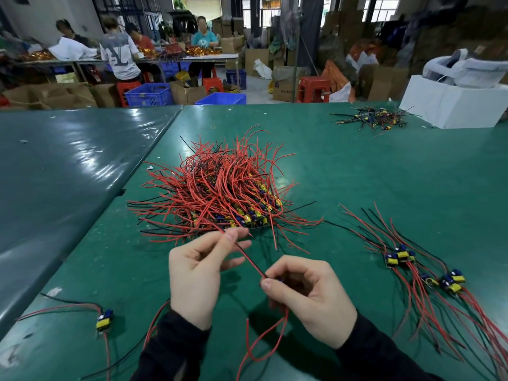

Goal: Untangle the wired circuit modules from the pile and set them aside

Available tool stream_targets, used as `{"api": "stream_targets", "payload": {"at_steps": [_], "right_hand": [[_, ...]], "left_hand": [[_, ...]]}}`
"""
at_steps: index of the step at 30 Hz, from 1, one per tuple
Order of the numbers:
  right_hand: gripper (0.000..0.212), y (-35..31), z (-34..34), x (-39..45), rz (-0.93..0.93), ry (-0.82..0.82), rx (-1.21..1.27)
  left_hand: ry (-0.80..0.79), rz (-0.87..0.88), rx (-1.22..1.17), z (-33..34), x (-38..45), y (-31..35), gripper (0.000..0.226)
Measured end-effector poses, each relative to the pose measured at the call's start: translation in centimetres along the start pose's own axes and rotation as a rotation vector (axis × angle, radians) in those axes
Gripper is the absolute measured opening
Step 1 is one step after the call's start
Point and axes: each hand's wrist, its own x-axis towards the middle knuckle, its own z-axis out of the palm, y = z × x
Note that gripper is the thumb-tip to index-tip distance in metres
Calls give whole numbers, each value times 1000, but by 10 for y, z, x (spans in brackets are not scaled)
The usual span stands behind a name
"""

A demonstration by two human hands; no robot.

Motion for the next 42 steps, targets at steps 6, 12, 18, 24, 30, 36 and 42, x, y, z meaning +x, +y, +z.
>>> {"api": "stream_targets", "payload": {"at_steps": [6, 12, 18, 24, 30, 36, 42], "right_hand": [[12, -1, 3, -3, 33, -90, -27], [12, -5, 0, -4, 65, -147, -17], [13, -10, -4, -4, 42, -265, -60], [9, -10, -9, -1, 57, -241, -79], [17, -10, -15, 10, 83, 216, 188], [16, -12, -16, 13, 87, 287, 201], [19, -14, -17, 13, 93, 313, 216]], "left_hand": [[43, 46, 46, -5, 5, 2, 29], [125, 23, -24, -11, 10, 4, 20], [65, -125, -272, -16, 11, 11, 31], [-10, -289, -586, -20, 13, 15, 37], [-172, -444, -417, -1, 3, 8, 48], [-528, -675, -86, 17, -22, 1, 34], [-559, -712, -62, 16, -19, 1, 20]]}}
